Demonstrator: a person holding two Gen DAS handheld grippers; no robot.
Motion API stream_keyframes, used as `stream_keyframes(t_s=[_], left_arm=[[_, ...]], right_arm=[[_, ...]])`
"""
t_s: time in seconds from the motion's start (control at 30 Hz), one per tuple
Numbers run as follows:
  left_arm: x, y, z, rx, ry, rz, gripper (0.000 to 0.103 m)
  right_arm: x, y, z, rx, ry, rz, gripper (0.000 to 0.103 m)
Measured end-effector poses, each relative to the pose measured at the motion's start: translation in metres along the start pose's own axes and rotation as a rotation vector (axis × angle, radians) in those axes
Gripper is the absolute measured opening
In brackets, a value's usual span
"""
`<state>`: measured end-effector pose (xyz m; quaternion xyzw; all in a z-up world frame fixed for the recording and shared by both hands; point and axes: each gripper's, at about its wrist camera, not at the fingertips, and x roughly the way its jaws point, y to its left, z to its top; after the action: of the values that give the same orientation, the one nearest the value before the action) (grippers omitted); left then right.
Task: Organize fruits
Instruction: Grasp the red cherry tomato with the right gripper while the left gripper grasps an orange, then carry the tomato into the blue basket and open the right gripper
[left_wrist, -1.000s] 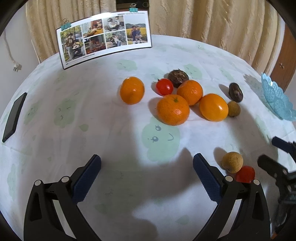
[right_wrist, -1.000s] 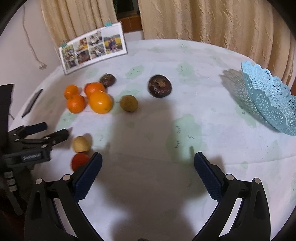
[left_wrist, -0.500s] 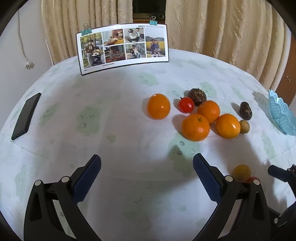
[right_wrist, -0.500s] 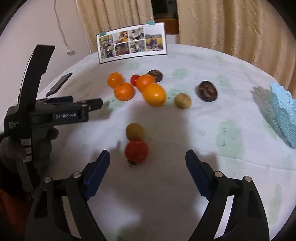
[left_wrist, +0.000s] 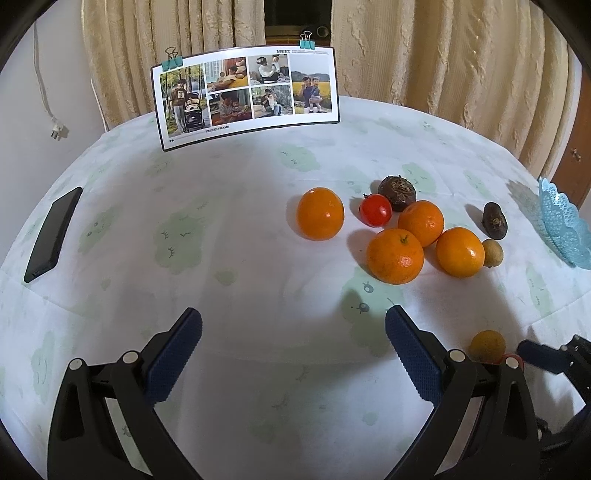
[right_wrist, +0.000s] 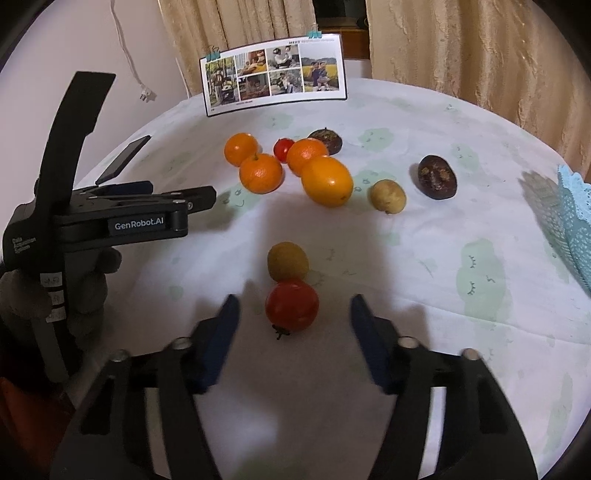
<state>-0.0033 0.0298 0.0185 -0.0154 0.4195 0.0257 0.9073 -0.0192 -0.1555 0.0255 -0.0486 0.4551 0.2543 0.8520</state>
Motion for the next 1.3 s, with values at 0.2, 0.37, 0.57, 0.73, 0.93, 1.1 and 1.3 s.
stream_keyframes(t_s=[0.2,0.37,0.57,0.73,0.93,1.1,1.3], left_arm=[[-0.002,-0.003,0.002,0.017,-0.010,0.003,0.098],[-0.004,-0.013,0.009,0.047,-0.031,0.001,0.098],[0.002,-0.032,0.019,0.097,-0.045,-0.018,0.098],[0.013,-0.048,0.026,0.129,-0.027,-0.066,0.087],[0.036,-0.055,0.031,0.106,0.043,-0.126,0.049],[0.031,-0.054,0.030,0.099,0.038,-0.146,0.040],[0.022,-0.057,0.029,0.102,0.032,-0.153,0.040]], right_arm=[[-0.001,-0.001,-0.002,0.002,-0.010,-0.010,0.029],[-0.010,-0.009,-0.003,0.028,-0.034,-0.006,0.029],[-0.016,-0.023,-0.007,0.069,-0.054,-0.003,0.029],[-0.019,-0.030,-0.010,0.093,-0.065,0.005,0.029],[-0.022,-0.040,-0.010,0.130,-0.084,0.003,0.029],[-0.032,-0.055,-0.007,0.175,-0.128,-0.010,0.029],[-0.050,-0.081,0.000,0.232,-0.195,-0.056,0.029]])
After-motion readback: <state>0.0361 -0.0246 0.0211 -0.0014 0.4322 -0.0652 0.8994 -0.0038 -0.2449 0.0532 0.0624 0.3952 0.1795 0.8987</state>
